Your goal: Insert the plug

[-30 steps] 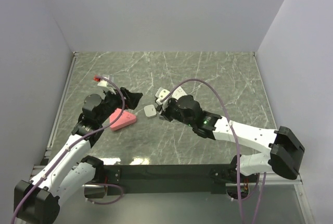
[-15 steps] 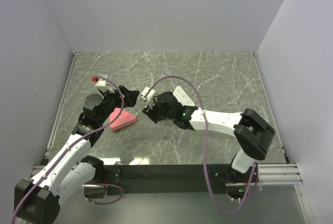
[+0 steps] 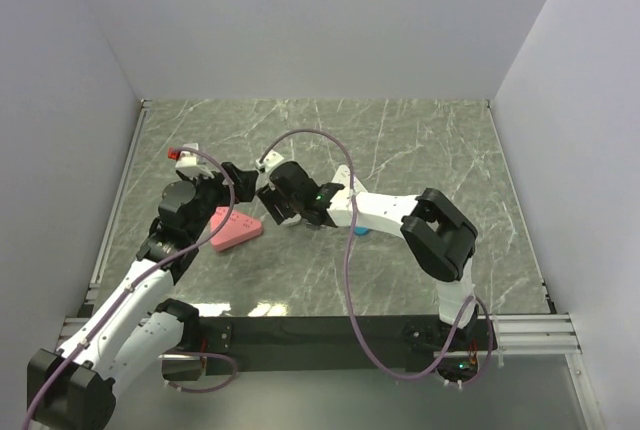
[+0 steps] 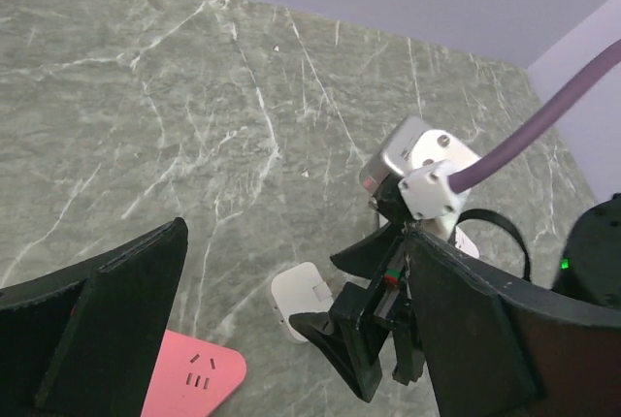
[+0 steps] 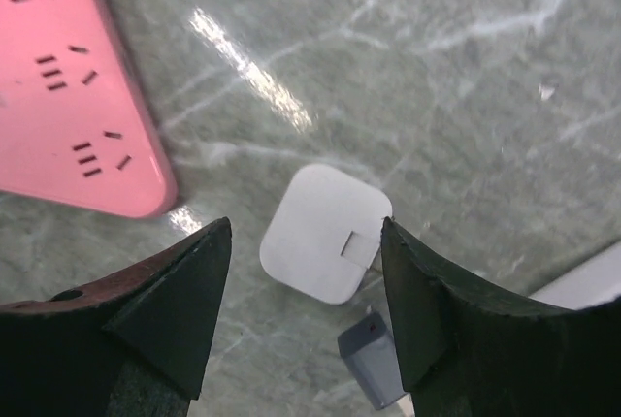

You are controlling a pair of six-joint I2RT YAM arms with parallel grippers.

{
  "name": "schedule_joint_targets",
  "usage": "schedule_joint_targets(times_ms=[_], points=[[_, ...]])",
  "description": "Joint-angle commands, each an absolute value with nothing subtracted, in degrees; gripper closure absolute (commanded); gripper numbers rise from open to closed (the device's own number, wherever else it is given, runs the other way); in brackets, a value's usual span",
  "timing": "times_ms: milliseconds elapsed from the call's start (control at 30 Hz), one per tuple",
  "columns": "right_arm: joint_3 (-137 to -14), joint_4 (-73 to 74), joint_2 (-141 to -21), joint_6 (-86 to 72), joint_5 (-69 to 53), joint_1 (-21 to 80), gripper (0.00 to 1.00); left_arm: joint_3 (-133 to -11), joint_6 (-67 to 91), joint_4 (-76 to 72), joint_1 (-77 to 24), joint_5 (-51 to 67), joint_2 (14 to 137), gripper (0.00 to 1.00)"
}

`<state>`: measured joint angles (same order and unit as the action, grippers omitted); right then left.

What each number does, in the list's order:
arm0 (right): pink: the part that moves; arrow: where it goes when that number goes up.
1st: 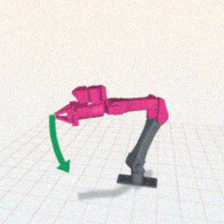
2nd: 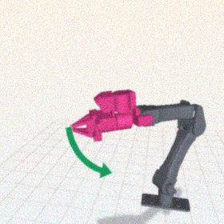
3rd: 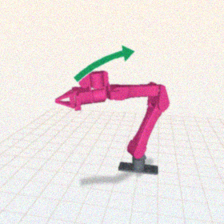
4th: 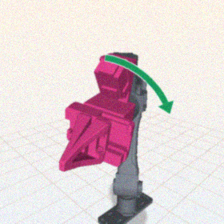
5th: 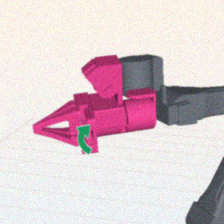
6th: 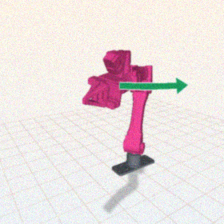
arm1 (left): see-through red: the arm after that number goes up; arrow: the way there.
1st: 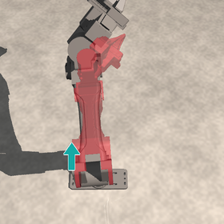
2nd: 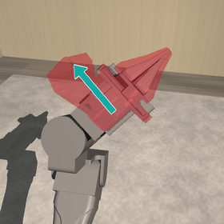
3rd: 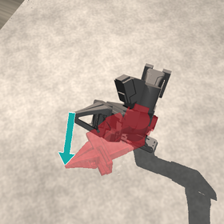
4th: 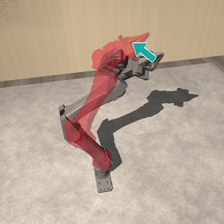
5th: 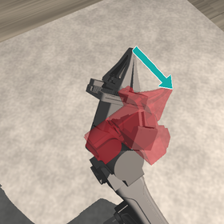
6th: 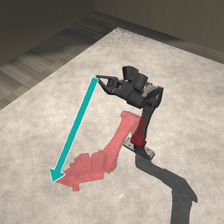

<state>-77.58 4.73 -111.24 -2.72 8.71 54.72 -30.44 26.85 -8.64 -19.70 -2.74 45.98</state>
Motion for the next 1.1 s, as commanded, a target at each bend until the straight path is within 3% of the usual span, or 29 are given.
schedule_joint_targets(times_ms=[0, 200, 767, 1000, 1067], points=[[-77.7, 8.2, -111.2, -8.3, 12.2, 54.3, 0.3, -30.2, 27.2, -10.4, -19.9, -3.3, 44.6, 0.0], [-75.1, 7.3, -112.2, -12.1, 11.9, 54.1, 0.29, -30.4, 28.9, -8.9, -19.4, -8.6, 44.4, 0.01], [-80.3, 9.4, -118.8, -13.6, 11.7, 53.0, 0.31, -29.7, 28.8, -9.5, -19.3, -8.8, 43.6, 0.0], [-80.2, 8.9, -118.7, -14.3, 6.9, 51.1, 0.64, -29.4, 28.7, -9.4, -19.3, -9.1, 42.5, 0.01], [-79.1, 7.8, -116.3, -14.1, 4.8, 50.2, 0.67, -29.0, 28.6, -9.7, -19.2, -9.2, 41.7, 0.01]])
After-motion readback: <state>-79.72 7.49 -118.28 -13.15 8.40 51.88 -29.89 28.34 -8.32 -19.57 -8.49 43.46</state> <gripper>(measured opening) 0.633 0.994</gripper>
